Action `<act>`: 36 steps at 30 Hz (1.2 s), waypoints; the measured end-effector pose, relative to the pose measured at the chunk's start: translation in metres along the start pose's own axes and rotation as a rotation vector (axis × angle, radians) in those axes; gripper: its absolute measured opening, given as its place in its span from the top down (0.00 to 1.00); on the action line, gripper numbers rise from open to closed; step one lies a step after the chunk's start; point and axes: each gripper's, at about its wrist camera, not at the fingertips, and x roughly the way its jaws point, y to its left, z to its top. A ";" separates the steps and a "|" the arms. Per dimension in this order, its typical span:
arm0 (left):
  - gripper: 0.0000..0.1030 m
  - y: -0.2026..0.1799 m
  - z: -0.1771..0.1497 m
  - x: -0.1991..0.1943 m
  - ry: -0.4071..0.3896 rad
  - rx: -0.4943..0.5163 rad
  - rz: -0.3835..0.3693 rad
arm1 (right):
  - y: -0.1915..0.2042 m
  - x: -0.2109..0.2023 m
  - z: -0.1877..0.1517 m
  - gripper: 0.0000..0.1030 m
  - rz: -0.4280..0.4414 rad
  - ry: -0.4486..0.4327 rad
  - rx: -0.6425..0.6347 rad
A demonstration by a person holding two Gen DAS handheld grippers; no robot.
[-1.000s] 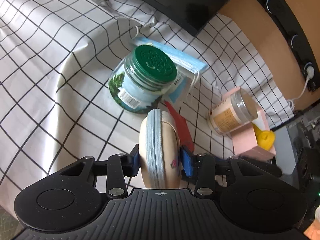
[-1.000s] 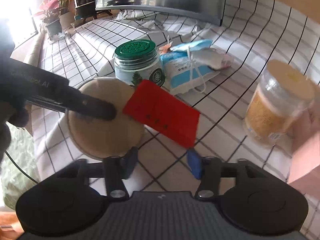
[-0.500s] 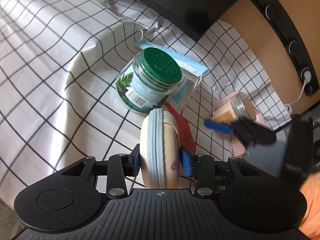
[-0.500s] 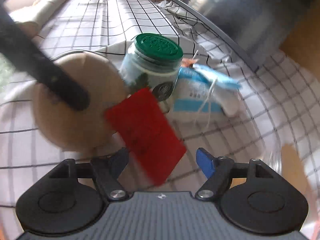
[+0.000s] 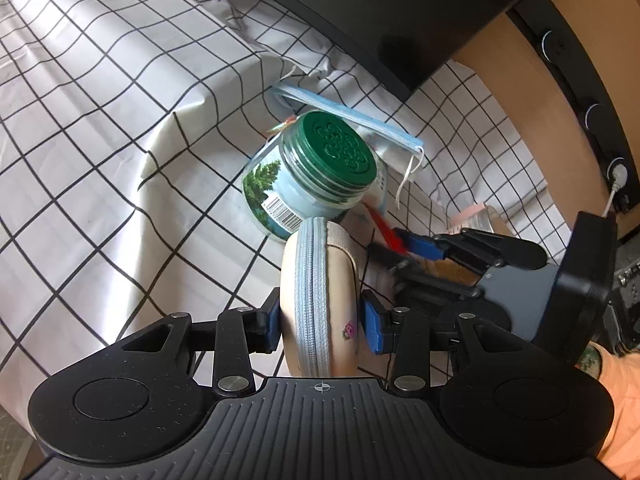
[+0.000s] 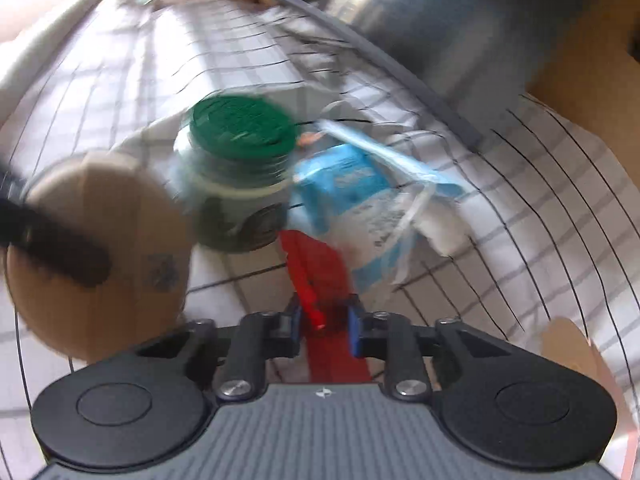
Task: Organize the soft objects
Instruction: 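Grasp the red packet with the right tool, then carry the pouch and red packet over the pink box and release both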
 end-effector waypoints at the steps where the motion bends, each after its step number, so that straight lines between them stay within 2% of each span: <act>1: 0.57 -0.001 0.000 0.000 0.000 0.004 0.005 | -0.006 -0.005 0.003 0.94 0.003 -0.003 0.041; 5: 0.57 -0.002 0.000 -0.005 -0.027 -0.003 0.028 | -0.030 -0.023 0.016 0.95 0.071 0.013 0.183; 11: 0.58 -0.010 0.003 -0.022 -0.072 0.012 0.014 | -0.044 -0.050 0.031 0.95 0.096 -0.012 0.235; 15: 0.58 -0.031 0.013 -0.042 -0.123 0.059 -0.025 | -0.052 -0.083 0.048 0.95 0.075 -0.083 0.220; 20: 0.58 -0.060 0.046 -0.059 -0.193 0.124 -0.029 | -0.073 -0.133 0.071 0.95 0.019 -0.192 0.215; 25: 0.58 -0.101 0.078 -0.067 -0.243 0.211 -0.058 | -0.109 -0.181 0.072 0.95 -0.059 -0.278 0.253; 29: 0.58 -0.140 0.094 -0.055 -0.223 0.273 -0.115 | -0.145 -0.211 0.058 0.95 -0.117 -0.299 0.325; 32: 0.58 -0.176 0.097 -0.037 -0.197 0.365 -0.165 | -0.170 -0.229 0.041 0.95 -0.168 -0.294 0.364; 36: 0.58 -0.228 0.098 -0.001 -0.112 0.430 -0.243 | -0.199 -0.243 0.016 0.95 -0.255 -0.269 0.412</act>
